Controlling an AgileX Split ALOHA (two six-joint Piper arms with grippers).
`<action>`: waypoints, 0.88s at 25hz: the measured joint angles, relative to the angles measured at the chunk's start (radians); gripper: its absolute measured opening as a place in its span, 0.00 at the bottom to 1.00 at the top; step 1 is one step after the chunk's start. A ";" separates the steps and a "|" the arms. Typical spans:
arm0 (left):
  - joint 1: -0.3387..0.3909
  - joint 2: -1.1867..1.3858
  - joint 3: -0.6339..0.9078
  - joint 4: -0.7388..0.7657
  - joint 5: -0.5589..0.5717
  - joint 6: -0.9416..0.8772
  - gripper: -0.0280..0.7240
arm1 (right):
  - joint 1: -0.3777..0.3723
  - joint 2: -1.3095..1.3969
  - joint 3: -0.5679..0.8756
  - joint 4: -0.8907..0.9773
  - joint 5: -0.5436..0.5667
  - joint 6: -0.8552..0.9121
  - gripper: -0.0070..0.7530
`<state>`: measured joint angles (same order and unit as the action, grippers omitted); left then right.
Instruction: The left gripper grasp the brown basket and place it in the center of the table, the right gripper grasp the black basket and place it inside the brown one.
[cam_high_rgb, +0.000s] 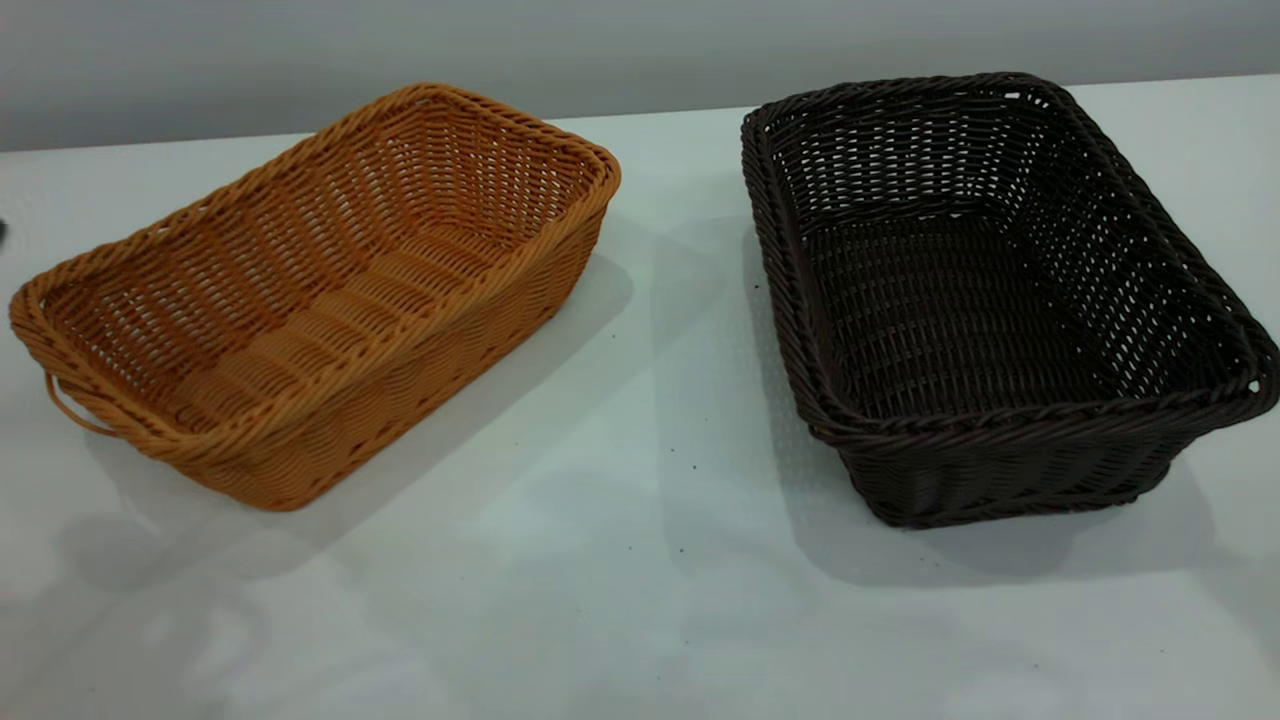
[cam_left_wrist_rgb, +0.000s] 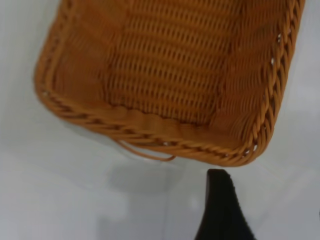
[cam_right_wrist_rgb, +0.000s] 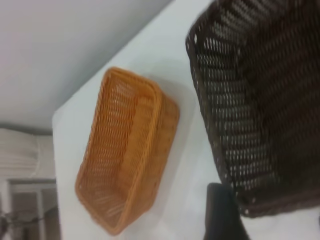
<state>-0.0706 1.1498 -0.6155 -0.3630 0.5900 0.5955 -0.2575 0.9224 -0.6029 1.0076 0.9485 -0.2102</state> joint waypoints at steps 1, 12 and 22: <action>-0.009 0.021 0.000 0.000 -0.017 0.000 0.57 | 0.000 0.014 0.000 0.000 0.000 0.025 0.53; -0.129 0.206 0.000 -0.019 -0.131 0.001 0.57 | 0.000 0.046 0.115 0.122 -0.008 0.176 0.53; -0.166 0.205 0.000 -0.028 -0.170 0.004 0.57 | 0.036 0.045 0.239 0.275 -0.020 0.175 0.53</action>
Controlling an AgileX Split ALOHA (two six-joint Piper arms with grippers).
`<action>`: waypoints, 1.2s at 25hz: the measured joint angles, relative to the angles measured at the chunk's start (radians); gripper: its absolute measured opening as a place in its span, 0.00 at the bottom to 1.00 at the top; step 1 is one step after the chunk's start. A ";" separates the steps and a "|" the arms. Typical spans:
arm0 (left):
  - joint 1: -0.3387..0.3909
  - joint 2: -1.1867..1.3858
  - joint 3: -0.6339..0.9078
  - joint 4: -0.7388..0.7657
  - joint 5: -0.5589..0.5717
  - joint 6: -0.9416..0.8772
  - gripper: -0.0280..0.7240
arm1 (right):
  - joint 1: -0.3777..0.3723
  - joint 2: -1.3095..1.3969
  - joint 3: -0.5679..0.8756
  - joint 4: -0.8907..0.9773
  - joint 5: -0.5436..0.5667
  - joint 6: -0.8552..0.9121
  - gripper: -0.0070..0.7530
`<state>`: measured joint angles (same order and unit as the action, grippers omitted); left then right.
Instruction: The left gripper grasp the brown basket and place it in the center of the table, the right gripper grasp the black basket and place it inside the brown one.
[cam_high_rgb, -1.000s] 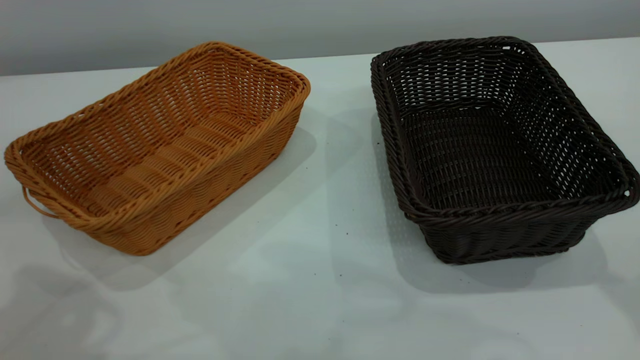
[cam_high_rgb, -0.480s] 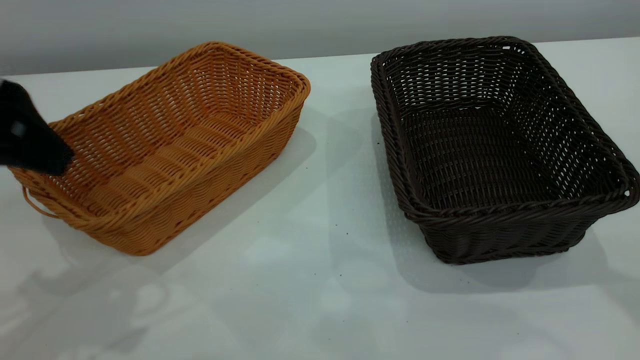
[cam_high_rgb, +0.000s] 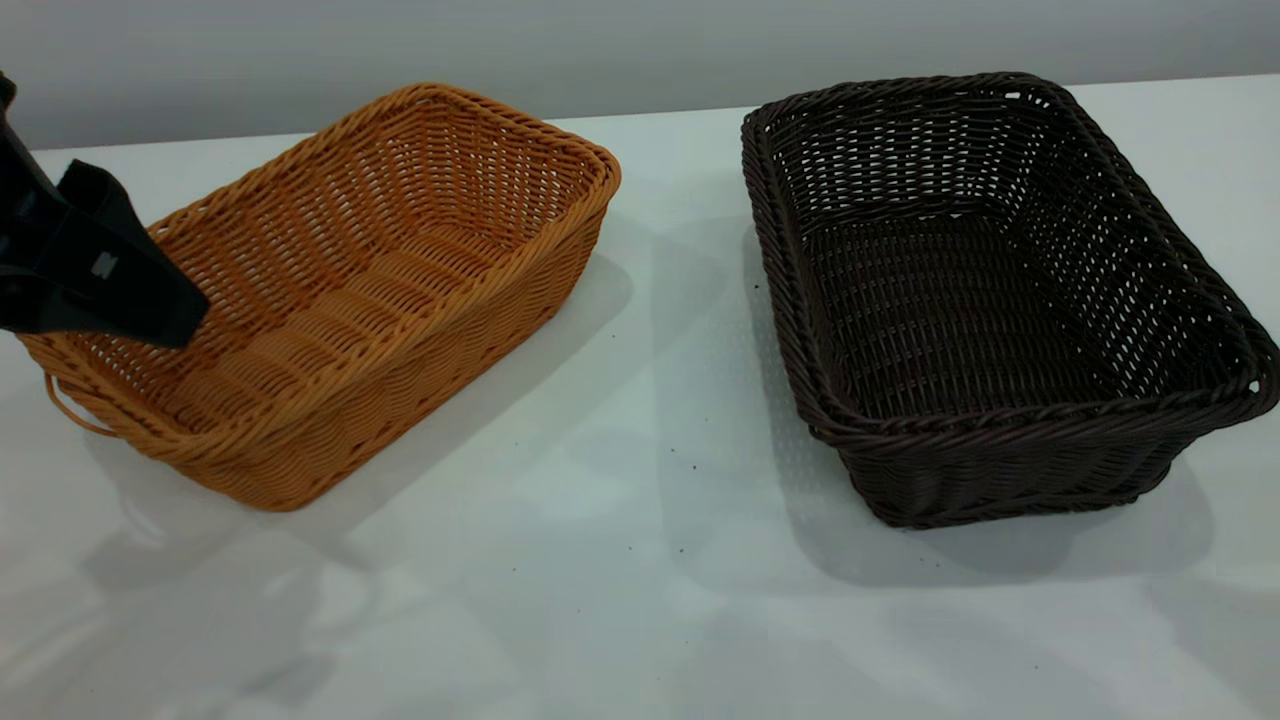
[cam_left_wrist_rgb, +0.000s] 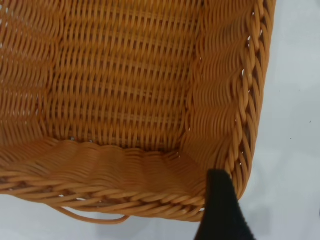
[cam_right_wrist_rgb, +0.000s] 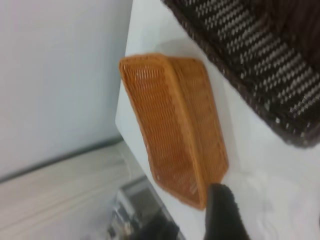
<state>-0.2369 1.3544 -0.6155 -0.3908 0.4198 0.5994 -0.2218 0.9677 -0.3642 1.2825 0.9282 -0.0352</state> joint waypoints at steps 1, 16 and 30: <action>0.000 0.000 0.000 0.000 0.000 0.000 0.57 | 0.025 0.000 0.000 0.004 -0.010 0.012 0.53; 0.000 0.000 0.000 -0.004 0.003 0.000 0.57 | 0.594 0.236 -0.002 0.103 -0.531 0.220 0.50; 0.000 0.000 0.000 -0.031 -0.010 0.000 0.57 | 0.633 0.497 -0.006 0.449 -0.488 -0.169 0.50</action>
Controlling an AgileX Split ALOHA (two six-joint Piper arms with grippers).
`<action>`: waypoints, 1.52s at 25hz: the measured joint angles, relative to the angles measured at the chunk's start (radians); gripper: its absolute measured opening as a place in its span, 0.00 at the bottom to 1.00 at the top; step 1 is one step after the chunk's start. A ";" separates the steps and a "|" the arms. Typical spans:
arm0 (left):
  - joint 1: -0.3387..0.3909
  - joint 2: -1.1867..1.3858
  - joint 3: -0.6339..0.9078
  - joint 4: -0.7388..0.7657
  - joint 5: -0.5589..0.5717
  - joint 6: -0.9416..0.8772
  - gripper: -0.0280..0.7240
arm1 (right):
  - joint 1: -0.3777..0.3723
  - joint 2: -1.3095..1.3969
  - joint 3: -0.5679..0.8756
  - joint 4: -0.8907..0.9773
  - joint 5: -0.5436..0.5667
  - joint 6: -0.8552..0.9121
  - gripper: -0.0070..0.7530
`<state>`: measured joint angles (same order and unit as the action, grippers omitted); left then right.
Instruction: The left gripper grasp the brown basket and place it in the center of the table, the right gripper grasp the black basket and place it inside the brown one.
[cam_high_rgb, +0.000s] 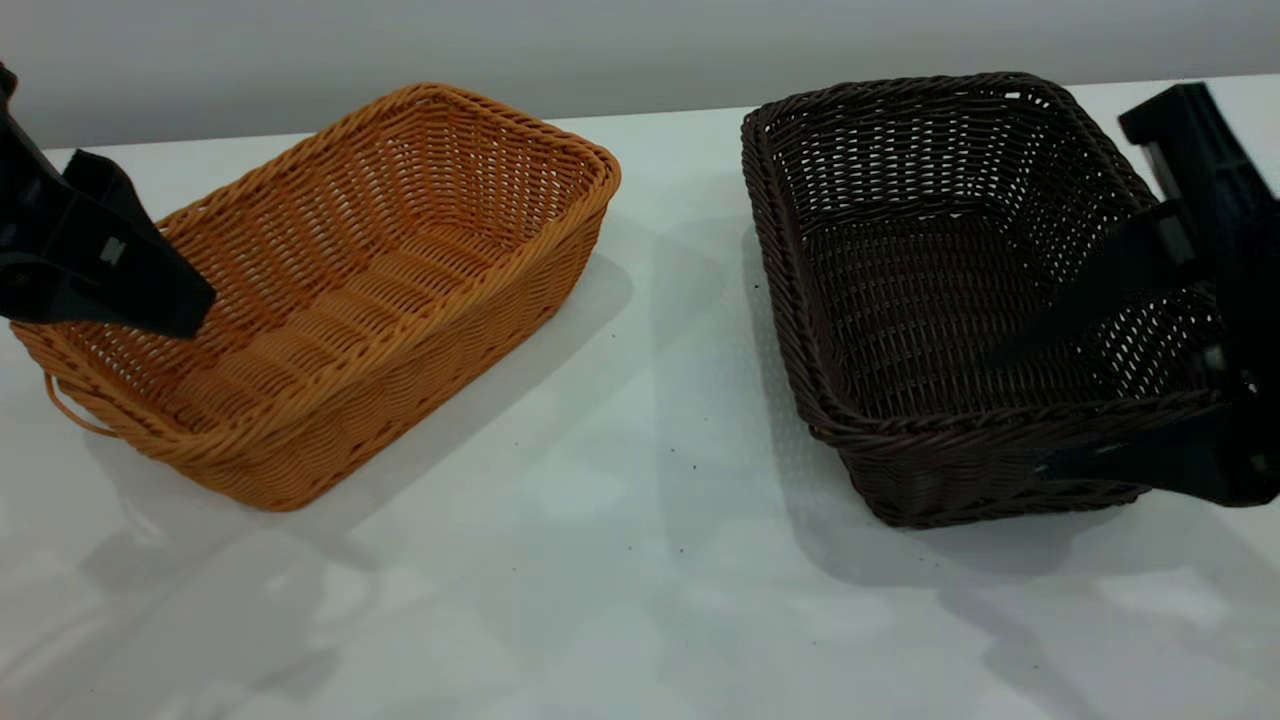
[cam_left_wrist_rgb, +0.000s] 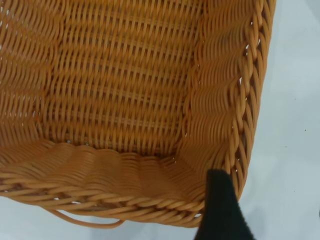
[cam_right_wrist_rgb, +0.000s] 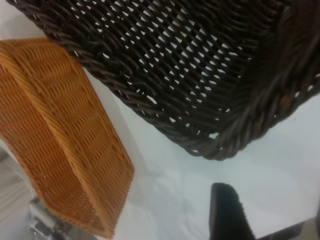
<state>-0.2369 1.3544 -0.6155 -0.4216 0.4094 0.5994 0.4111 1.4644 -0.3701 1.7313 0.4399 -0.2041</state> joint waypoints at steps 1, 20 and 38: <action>0.000 0.000 0.000 0.000 0.000 0.000 0.57 | 0.000 0.014 -0.005 0.013 0.014 -0.022 0.50; 0.000 0.000 0.000 0.000 0.005 -0.001 0.57 | -0.001 0.128 -0.048 0.014 -0.018 -0.111 0.50; 0.000 0.000 0.000 -0.018 0.018 -0.001 0.56 | -0.001 0.203 -0.098 0.013 -0.048 -0.099 0.50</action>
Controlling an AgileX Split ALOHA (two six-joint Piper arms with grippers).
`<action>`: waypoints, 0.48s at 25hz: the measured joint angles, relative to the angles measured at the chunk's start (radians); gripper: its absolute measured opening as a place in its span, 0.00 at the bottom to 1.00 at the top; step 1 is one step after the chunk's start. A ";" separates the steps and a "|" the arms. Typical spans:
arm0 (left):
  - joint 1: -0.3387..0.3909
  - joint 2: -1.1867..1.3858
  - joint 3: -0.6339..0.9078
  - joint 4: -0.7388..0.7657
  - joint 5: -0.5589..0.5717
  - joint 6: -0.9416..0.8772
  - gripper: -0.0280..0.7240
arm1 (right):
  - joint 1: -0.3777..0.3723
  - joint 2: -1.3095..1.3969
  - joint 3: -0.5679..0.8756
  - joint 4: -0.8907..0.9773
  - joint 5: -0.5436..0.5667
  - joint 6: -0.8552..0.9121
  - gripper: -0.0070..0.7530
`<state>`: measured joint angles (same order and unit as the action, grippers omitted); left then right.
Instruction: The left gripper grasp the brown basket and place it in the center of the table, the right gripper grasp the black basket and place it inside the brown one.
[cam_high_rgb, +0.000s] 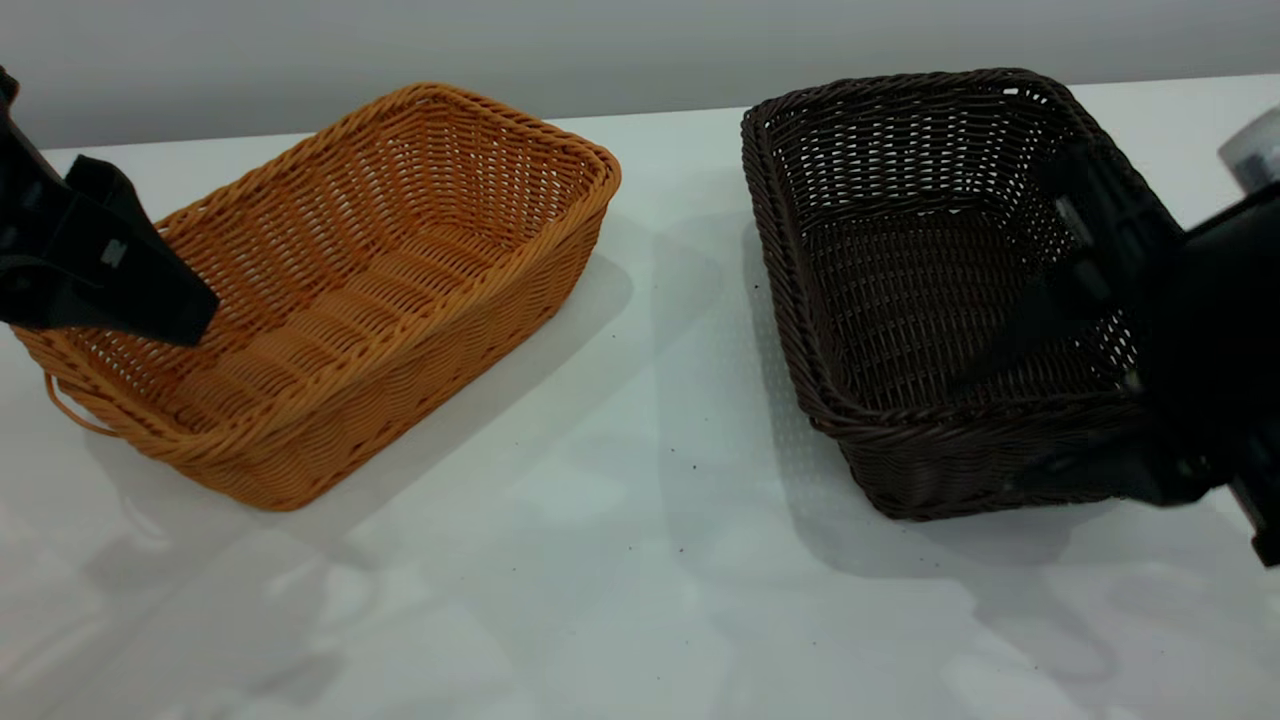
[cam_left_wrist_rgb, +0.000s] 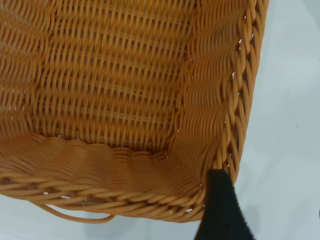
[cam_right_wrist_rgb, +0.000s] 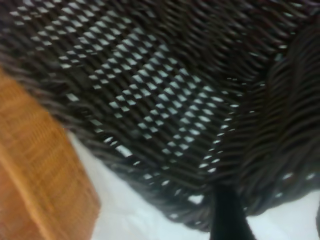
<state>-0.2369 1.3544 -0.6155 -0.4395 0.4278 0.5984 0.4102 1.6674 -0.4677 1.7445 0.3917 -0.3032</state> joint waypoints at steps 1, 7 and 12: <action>0.000 0.000 0.000 0.000 0.000 0.000 0.56 | 0.000 0.013 -0.005 0.000 0.001 0.000 0.50; 0.000 0.000 0.000 0.000 0.000 0.000 0.56 | -0.001 0.065 -0.045 0.000 0.030 -0.032 0.50; 0.000 0.000 0.000 0.001 0.000 0.000 0.56 | -0.001 0.065 -0.051 0.000 -0.025 -0.020 0.50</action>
<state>-0.2369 1.3544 -0.6155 -0.4385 0.4278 0.5984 0.4093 1.7321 -0.5192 1.7447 0.3666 -0.3234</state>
